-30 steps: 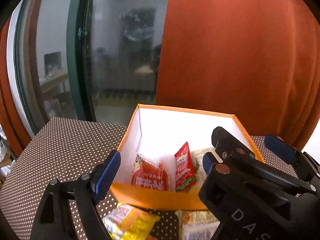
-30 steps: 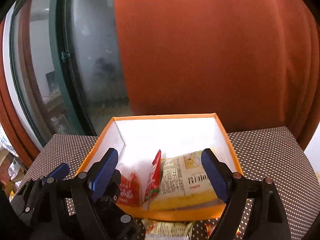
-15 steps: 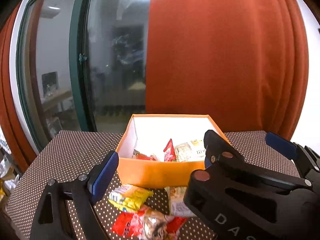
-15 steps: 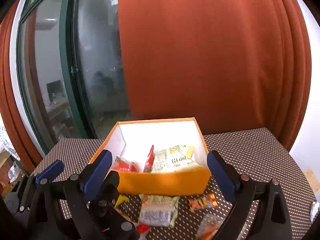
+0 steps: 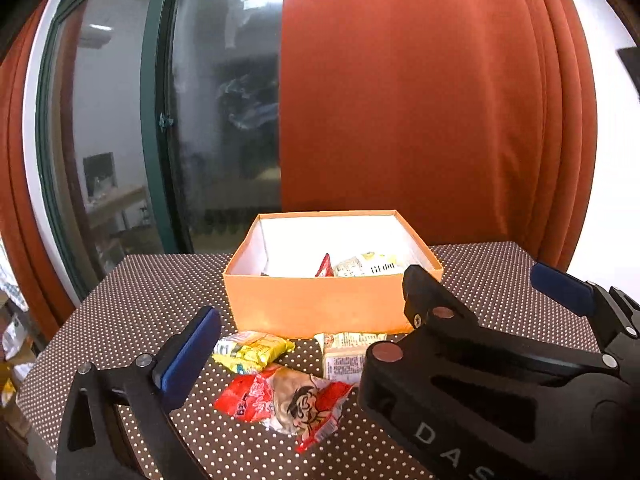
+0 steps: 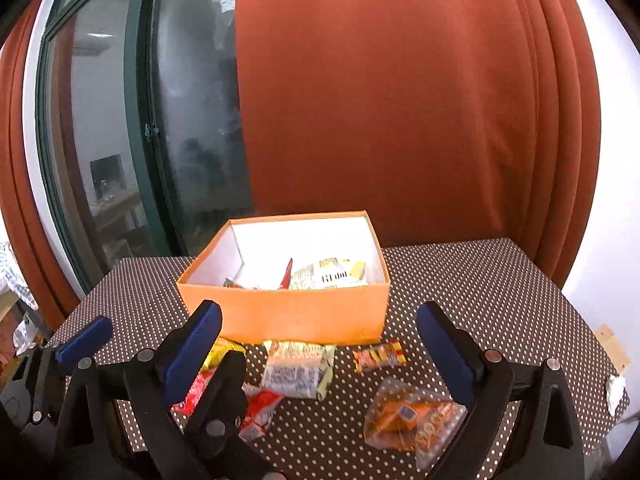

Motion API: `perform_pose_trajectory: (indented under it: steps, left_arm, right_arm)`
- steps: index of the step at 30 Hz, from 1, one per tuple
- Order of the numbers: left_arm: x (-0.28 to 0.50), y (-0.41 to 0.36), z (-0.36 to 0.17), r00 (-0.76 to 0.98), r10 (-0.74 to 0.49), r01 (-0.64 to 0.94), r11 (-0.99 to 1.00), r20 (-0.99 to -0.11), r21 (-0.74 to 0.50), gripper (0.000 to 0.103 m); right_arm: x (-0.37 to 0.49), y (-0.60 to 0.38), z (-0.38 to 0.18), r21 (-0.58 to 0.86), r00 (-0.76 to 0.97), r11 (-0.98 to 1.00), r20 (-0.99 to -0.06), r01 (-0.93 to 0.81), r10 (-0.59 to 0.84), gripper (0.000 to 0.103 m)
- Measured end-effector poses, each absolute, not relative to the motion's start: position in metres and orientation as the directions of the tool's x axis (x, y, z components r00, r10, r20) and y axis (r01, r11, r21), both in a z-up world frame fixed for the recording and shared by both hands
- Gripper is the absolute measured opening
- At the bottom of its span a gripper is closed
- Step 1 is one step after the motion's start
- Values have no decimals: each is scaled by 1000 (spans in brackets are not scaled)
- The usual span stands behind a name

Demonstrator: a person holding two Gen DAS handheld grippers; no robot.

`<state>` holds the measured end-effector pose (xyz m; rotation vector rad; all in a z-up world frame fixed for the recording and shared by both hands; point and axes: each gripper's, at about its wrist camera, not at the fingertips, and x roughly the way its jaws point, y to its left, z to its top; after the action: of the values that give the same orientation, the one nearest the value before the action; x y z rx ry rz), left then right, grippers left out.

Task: Organize snacks
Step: 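Withdraw both tools from the box toward the remaining snacks, then grasp the clear bag of orange braised snack with the right tool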

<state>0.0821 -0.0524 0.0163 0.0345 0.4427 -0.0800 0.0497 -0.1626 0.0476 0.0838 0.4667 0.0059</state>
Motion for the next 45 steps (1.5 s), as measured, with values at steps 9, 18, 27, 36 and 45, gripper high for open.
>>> perform_pose_trajectory:
  steps: [9,18,27,36,45]
  left_arm:
    - [93,-73,-20,874,-85,104,995,-479,13,103]
    - [103,-90,-68,839,-80,106,994,-538,16,103]
    - [122,-103,-117,760,-92,132,991,-644,15,103]
    - [142,-126,-147,677,-119,195,981,-726,20,102]
    - [158,-137,-151,652,-126,218,976,-748,25,102]
  right_arm:
    - [47,-183,13,96,871,995,-491,33,18,99]
    - [56,-197,-27,111,850,993,-527,44,21,99]
    - [68,-213,-82,136,785,988,-619,74,26,99]
    - [78,-230,-116,85,727,987,-686,137,-42,99]
    - [94,-242,-123,68,686,988,-726,140,-47,101]
